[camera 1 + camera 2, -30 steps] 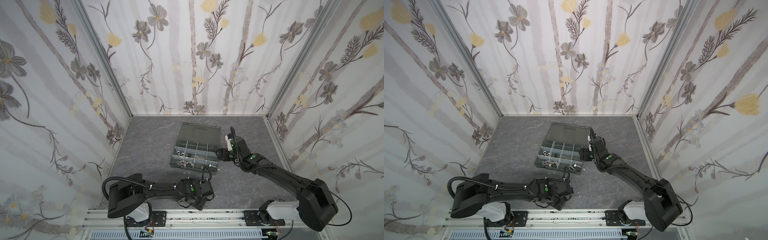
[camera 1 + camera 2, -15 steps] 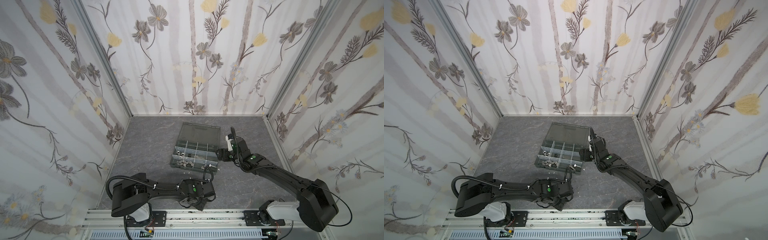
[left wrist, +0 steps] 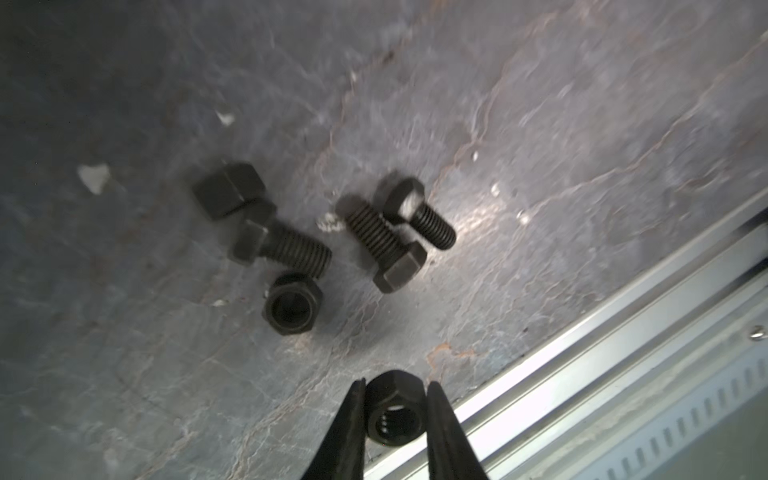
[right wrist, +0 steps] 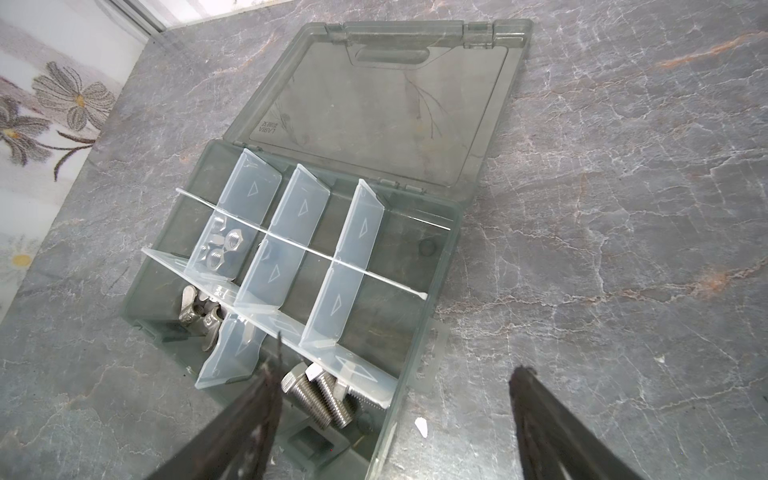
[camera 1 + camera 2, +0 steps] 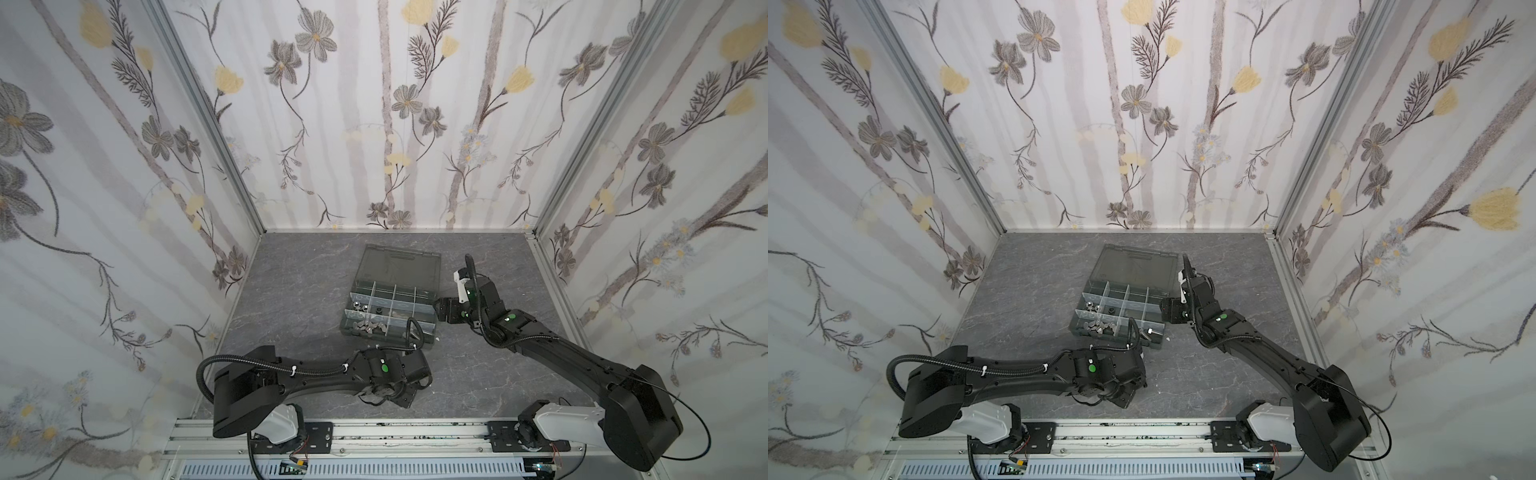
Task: Sort the screws and nuts into containers
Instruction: 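Lower the left gripper onto a black hex nut and close on it, then carry the black hex nut over the middle compartment and open the left gripper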
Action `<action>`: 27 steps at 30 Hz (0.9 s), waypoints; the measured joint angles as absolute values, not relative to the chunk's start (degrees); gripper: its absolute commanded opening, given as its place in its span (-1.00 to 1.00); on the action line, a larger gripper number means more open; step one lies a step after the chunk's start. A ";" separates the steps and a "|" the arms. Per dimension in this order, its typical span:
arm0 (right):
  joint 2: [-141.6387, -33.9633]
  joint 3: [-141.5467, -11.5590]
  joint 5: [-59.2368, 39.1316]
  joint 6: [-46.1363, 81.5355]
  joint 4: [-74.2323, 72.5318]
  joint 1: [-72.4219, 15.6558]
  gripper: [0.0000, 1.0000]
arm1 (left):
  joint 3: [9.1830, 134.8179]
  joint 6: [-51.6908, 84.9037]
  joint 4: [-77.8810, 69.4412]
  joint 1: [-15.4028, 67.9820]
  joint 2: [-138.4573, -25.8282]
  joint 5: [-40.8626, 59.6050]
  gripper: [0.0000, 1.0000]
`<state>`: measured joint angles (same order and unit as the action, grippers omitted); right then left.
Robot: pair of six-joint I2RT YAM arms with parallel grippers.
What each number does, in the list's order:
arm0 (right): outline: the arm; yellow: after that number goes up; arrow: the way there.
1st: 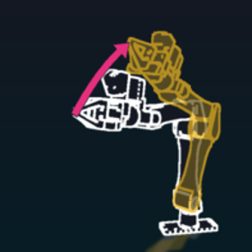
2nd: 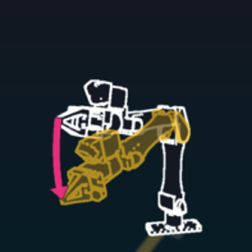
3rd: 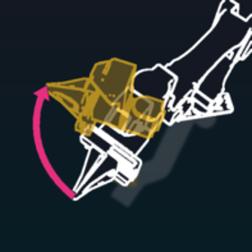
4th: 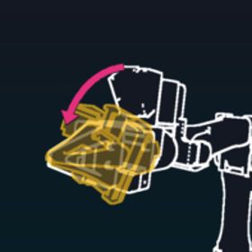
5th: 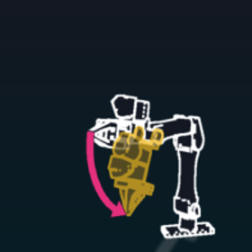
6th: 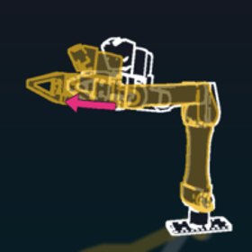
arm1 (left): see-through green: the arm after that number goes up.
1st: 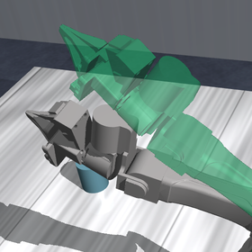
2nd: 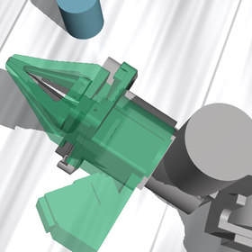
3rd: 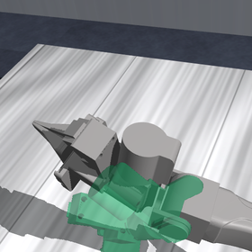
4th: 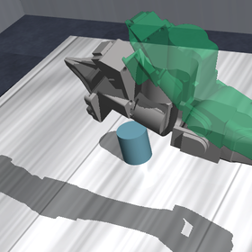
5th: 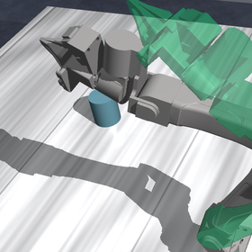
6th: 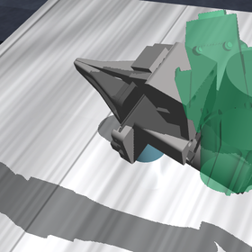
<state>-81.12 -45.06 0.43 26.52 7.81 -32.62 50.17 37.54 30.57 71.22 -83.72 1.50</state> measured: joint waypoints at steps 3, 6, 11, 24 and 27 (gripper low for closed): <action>-80.14 -45.01 0.58 26.52 7.99 -32.51 0.71 | 52.49 35.77 30.57 66.59 -81.08 0.47 -0.47; -79.29 -44.97 0.64 26.52 8.05 -32.21 0.71 | 55.72 32.91 30.48 60.99 -80.51 -0.51 -0.47; -77.65 -44.60 1.06 26.52 8.45 -32.03 0.72 | 61.56 26.98 30.20 52.88 -82.78 -2.02 -0.47; -75.92 -43.75 1.83 26.59 9.91 -31.29 0.72 | 70.22 17.39 28.27 36.25 -94.96 -1.67 -0.47; -75.37 -42.26 1.89 26.74 9.72 -31.00 0.72 | 71.02 16.47 27.05 35.75 -96.92 -1.41 -0.47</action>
<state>-75.37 -42.26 1.89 26.74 9.72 -31.00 71.02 16.47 27.05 35.75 -96.92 -1.41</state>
